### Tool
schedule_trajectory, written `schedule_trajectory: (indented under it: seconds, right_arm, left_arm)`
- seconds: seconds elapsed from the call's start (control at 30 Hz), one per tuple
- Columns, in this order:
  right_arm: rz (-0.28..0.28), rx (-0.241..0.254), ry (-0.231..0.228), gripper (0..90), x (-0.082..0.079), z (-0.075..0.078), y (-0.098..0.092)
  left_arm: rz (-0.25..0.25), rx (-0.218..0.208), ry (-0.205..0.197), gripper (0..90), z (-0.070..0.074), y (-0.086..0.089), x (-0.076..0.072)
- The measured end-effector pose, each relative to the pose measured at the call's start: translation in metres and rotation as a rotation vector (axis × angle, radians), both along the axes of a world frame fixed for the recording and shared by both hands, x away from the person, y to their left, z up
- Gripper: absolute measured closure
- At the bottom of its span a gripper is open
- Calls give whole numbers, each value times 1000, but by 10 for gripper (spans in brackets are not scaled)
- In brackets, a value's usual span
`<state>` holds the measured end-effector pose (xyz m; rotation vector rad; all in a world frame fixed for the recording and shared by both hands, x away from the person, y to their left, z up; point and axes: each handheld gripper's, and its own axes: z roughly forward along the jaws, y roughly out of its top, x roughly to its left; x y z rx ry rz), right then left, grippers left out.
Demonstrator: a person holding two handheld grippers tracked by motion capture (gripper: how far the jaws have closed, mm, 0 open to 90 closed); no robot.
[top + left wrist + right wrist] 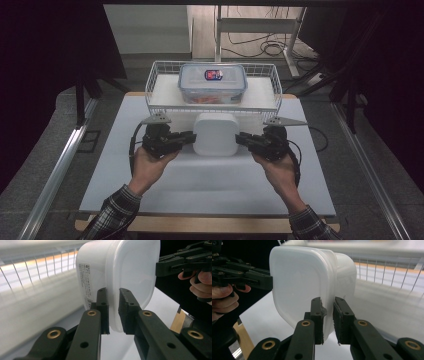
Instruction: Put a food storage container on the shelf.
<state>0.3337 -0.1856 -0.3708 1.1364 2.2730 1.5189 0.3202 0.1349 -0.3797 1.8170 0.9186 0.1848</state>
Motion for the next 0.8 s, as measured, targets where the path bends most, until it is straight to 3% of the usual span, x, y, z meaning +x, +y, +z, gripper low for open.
schedule_trajectory:
  seconds: [0.33,0.8]
  right_arm:
    - [4,29,-51,782,12,38,5]
    - [6,62,-104,781,29,86,18]
  left_arm:
    - [11,-21,-49,799,40,8,9]
    - [29,-33,-85,800,87,21,24]
